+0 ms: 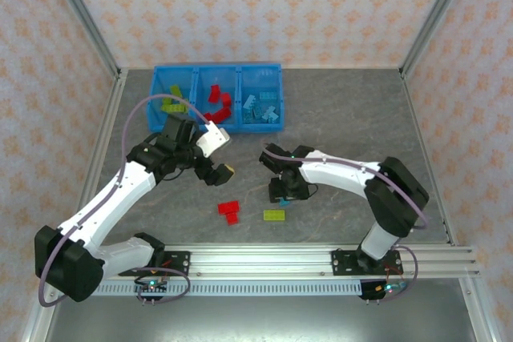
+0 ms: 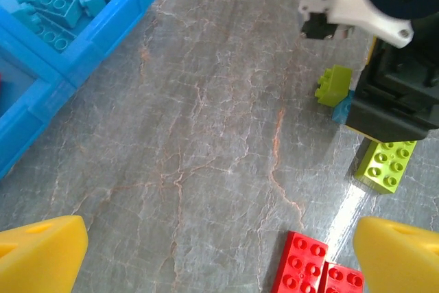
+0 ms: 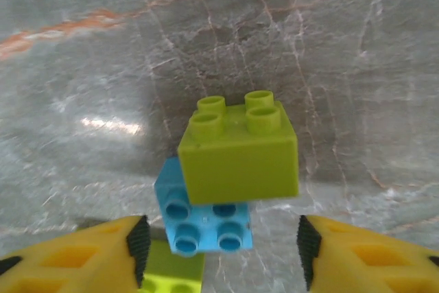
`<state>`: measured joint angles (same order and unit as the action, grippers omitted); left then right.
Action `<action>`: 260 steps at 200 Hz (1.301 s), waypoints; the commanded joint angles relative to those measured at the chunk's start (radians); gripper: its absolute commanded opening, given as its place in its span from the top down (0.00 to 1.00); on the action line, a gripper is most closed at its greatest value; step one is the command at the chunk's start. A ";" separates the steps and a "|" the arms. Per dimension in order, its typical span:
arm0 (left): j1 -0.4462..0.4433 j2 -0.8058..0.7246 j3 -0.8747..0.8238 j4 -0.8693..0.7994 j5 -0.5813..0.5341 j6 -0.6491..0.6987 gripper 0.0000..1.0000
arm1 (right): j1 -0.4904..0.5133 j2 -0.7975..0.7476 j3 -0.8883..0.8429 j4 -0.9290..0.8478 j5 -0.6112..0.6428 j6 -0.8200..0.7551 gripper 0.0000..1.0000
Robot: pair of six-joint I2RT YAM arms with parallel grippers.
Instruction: Sort the legos into containers by color
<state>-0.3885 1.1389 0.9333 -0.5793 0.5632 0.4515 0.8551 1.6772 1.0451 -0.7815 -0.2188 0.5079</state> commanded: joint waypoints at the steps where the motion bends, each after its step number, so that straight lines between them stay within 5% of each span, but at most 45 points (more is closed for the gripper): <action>1: -0.002 -0.010 -0.032 0.099 0.032 0.028 0.00 | 0.006 0.039 0.012 0.030 0.002 0.004 0.47; 56: -0.002 -0.014 -0.070 0.172 0.023 -0.003 0.00 | 0.012 -0.023 -0.007 0.027 0.063 0.025 0.77; 85: -0.002 -0.026 -0.107 0.255 -0.020 -0.047 0.00 | 0.012 -0.126 0.052 -0.028 0.130 0.021 0.78; 126: 0.002 -0.056 -0.177 0.423 -0.263 -0.167 0.00 | -0.005 -0.186 0.241 0.053 0.304 -0.107 0.77; 177: 0.011 -0.043 -0.183 0.452 -0.364 -0.237 0.00 | -0.158 0.129 0.608 0.237 0.355 -0.276 0.77; 230: 0.014 -0.053 -0.184 0.454 -0.384 -0.240 0.00 | -0.228 0.495 0.998 0.220 0.324 -0.336 0.77; 260: 0.014 -0.050 -0.187 0.460 -0.395 -0.239 0.00 | -0.247 0.596 1.126 0.184 0.305 -0.336 0.62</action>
<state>-0.3836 1.1019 0.7597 -0.1558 0.2005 0.2260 0.6216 2.2349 2.0537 -0.5522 0.0853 0.1970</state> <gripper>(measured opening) 0.998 0.330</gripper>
